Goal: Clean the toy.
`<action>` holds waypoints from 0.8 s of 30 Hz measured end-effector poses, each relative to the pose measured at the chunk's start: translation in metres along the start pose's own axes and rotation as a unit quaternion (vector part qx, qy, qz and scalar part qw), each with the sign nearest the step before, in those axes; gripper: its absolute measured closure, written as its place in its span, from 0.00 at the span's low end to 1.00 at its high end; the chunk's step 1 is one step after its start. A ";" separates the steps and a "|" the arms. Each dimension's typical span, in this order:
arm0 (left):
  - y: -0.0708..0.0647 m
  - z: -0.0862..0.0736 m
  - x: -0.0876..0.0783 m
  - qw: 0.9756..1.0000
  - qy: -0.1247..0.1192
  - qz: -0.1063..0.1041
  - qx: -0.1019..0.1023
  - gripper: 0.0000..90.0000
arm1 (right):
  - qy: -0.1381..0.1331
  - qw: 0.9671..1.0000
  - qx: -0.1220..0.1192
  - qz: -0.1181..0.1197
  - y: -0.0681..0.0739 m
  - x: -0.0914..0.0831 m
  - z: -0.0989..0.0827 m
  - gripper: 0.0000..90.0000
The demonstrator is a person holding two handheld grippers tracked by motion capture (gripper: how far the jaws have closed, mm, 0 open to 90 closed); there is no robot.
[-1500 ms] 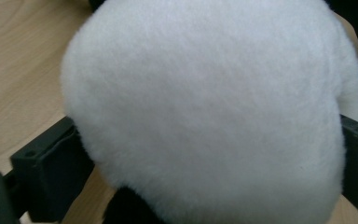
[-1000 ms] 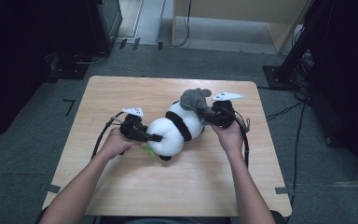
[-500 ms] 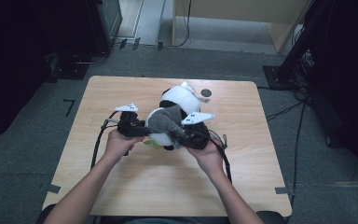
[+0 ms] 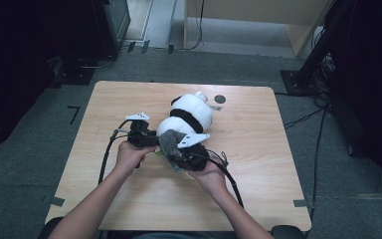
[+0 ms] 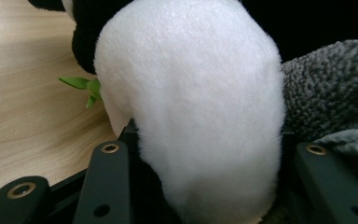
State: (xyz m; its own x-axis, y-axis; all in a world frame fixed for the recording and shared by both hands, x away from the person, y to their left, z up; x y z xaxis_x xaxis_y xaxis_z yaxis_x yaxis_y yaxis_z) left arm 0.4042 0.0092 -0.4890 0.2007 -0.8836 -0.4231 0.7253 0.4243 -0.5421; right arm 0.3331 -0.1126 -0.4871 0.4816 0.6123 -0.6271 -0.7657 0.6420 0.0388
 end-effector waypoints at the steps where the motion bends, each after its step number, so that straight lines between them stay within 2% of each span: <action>1: 0.000 0.000 0.000 1.000 -0.001 0.002 -0.002 0.57 | 0.000 1.000 0.000 0.001 -0.001 0.000 0.000 0.86; 4: 0.001 0.000 0.002 1.000 0.001 0.011 -0.003 0.57 | 0.002 1.000 -0.004 0.001 -0.003 0.003 -0.003 0.86; 7: 0.003 -0.001 0.004 1.000 0.000 0.009 -0.015 0.57 | 0.013 1.000 -0.007 0.004 -0.004 0.005 -0.006 0.86; 10: 0.006 0.004 -0.001 0.999 -0.029 -0.007 -0.043 0.56 | 0.049 0.999 -0.023 0.003 -0.001 0.009 -0.013 0.86; 11: 0.006 0.006 -0.003 0.998 -0.037 -0.013 -0.044 0.56 | 0.061 0.998 -0.030 -0.012 0.000 0.011 -0.015 0.86; 12: 0.005 0.007 -0.005 0.998 -0.040 -0.012 -0.038 0.56 | 0.054 0.998 -0.026 -0.019 -0.001 0.012 -0.015 0.86; 14: 0.003 0.009 -0.008 0.998 -0.042 -0.012 -0.039 0.56 | 0.040 0.999 0.006 -0.008 -0.005 0.012 -0.012 0.86; 15: 0.003 0.009 -0.009 0.998 -0.046 -0.015 -0.045 0.56 | 0.035 0.999 0.008 -0.008 -0.006 0.013 -0.011 0.86; 16: 0.005 0.009 -0.010 0.998 -0.047 -0.017 -0.050 0.56 | 0.032 0.999 0.000 -0.013 -0.006 0.013 -0.011 0.86; 18: 0.005 0.009 -0.011 0.996 -0.054 -0.030 -0.071 0.56 | 0.048 0.999 -0.006 -0.022 -0.006 0.017 -0.015 0.86; 20: 0.004 0.011 -0.012 0.994 -0.064 -0.042 -0.079 0.56 | 0.063 0.998 0.008 -0.029 -0.012 0.022 -0.022 0.86; 22: -0.001 0.013 -0.014 0.994 -0.070 -0.049 -0.073 0.56 | 0.066 0.997 0.031 -0.037 -0.024 0.025 -0.029 0.86; 24: -0.003 0.014 -0.015 0.994 -0.069 -0.051 -0.061 0.56 | 0.055 0.996 0.057 -0.038 -0.033 0.024 -0.031 0.87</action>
State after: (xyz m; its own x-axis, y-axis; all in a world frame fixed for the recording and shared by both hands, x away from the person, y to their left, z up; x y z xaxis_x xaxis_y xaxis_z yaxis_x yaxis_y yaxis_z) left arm 0.4083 0.0185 -0.4706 0.2243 -0.9387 -0.2618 0.6625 0.3439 -0.6655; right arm 0.3562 -0.1335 -0.5275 0.4819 0.5105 -0.7121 -0.6732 0.7360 0.0721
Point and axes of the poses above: each handheld gripper's, and its own axes: x roughly forward along the jaws, z roughly out of its top, y roughly to its left, the point moved 6 cm from there along x, roughly forward along the jaws, and after that the axes turned 6 degrees about -z, right-handed, at the moved point
